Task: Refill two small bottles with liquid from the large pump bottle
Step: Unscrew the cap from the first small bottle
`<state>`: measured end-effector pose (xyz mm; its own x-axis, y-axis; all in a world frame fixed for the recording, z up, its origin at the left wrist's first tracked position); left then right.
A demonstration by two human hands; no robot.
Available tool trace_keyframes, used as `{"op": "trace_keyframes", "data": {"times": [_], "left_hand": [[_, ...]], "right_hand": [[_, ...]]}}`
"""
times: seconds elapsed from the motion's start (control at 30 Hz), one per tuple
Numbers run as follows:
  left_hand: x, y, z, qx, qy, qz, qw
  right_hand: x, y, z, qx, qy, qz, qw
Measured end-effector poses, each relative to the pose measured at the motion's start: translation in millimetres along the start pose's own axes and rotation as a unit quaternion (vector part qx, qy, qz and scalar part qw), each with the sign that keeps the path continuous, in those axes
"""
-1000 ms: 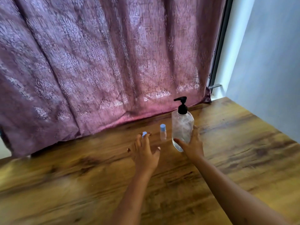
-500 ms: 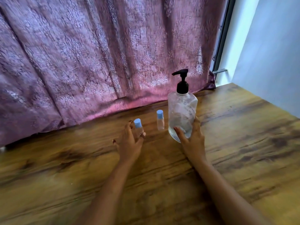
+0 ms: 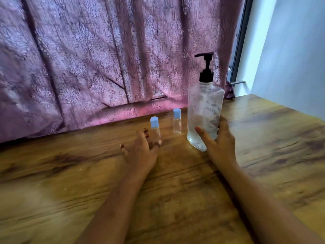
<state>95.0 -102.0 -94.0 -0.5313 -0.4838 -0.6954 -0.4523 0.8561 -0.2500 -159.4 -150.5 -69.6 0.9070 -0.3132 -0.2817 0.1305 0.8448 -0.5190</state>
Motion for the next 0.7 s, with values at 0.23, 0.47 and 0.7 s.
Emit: {"op": "trace_keyframes", "data": {"times": [0.23,0.47,0.7], "left_hand": [[-4,5,6,-0.032,0.064,0.012,0.997],[-7,13,-3,-0.030,0.040,0.061,0.997],[-9,16,-3,-0.043,0.036,0.055,0.997]], "right_hand": [[-1,9,3,0.047,0.014,0.019,0.999],[7,16,2,0.092,0.038,0.072,0.992],[8,9,-4,0.109,0.059,0.118,0.985]]}}
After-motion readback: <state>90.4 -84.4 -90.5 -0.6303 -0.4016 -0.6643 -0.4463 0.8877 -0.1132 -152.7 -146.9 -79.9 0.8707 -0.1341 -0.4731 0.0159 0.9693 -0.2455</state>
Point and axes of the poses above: each hand's wrist, its own y-axis away from the middle knuckle, its own x-axis out of the palm, z = x × y, the point moved 10 cm from there along -y, towards the middle knuckle, and after that the axes turned 5 degrees about y, right-handed, at the moved point
